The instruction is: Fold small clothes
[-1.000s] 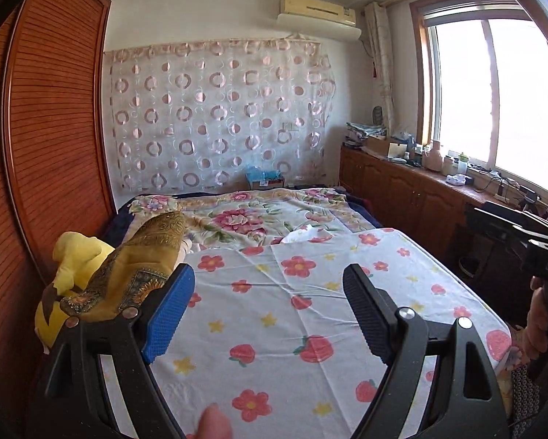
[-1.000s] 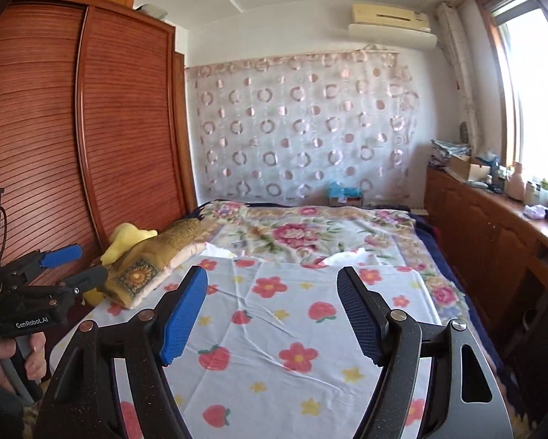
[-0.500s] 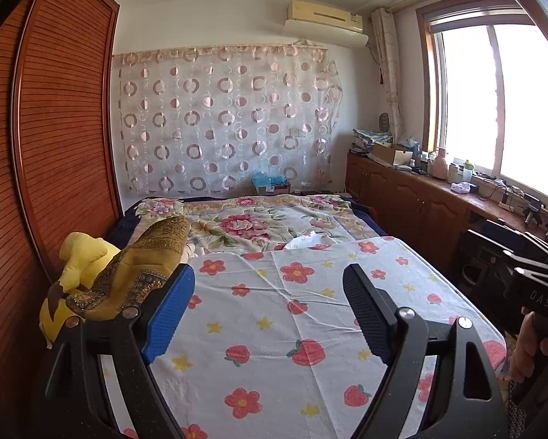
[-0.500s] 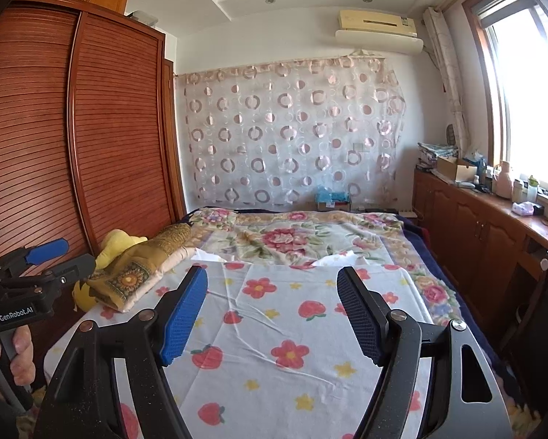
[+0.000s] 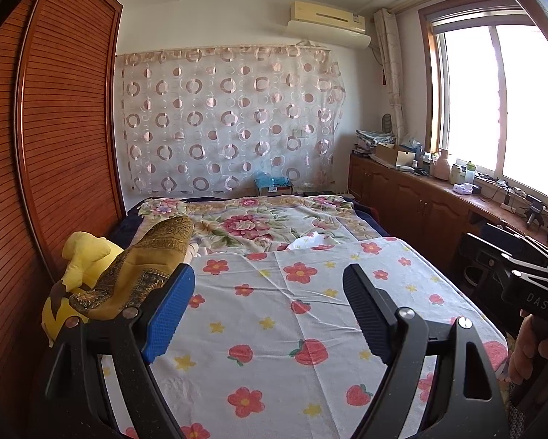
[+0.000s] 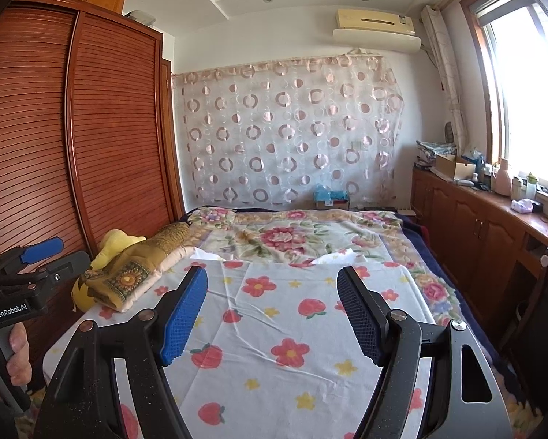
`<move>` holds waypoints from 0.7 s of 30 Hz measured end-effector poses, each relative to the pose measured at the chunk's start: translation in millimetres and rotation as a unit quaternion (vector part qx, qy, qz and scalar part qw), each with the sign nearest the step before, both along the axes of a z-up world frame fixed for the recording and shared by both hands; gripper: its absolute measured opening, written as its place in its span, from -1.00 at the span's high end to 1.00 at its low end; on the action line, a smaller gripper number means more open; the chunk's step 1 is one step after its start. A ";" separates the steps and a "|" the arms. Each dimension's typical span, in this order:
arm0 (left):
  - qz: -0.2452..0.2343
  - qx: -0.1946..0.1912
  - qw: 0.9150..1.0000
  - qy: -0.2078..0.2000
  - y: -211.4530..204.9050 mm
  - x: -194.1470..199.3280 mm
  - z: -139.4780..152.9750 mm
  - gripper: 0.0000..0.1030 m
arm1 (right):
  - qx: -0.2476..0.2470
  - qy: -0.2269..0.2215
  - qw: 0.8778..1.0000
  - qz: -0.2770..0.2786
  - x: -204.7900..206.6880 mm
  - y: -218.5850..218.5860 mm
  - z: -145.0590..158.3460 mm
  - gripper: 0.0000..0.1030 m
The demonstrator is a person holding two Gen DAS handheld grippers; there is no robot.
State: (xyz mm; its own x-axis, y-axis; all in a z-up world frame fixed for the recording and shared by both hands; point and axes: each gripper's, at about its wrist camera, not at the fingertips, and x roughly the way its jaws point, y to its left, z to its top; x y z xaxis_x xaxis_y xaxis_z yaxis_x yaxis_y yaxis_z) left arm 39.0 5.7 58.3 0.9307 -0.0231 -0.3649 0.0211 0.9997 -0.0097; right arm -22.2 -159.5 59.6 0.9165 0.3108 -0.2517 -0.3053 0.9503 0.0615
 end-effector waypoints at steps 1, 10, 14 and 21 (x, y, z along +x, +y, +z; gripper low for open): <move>0.000 0.000 1.000 0.000 0.1 0.0 0.2 -0.63 | 0.000 0.000 1.000 0.001 -0.2 -1.9 -0.2 -0.46; 0.001 0.000 1.000 -0.001 1.5 -1.6 0.3 -0.63 | 0.000 -0.002 1.000 0.002 -0.2 -9.7 1.6 -0.46; 0.003 0.001 1.000 -0.002 6.3 -2.8 1.3 -0.63 | 0.000 -0.001 1.000 0.002 1.3 -10.6 1.6 -0.46; 0.003 0.000 1.000 -0.002 8.3 -2.6 1.8 -0.63 | -0.001 0.000 1.000 0.004 2.7 -12.3 0.8 -0.46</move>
State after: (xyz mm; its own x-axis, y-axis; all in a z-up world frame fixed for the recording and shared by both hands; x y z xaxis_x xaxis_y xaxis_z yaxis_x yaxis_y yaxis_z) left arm 36.5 14.0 60.1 0.9324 -0.0173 -0.3609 0.0151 0.9998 -0.0091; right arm -19.5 -171.8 60.4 0.9143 0.3174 -0.2515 -0.3125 0.9480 0.0600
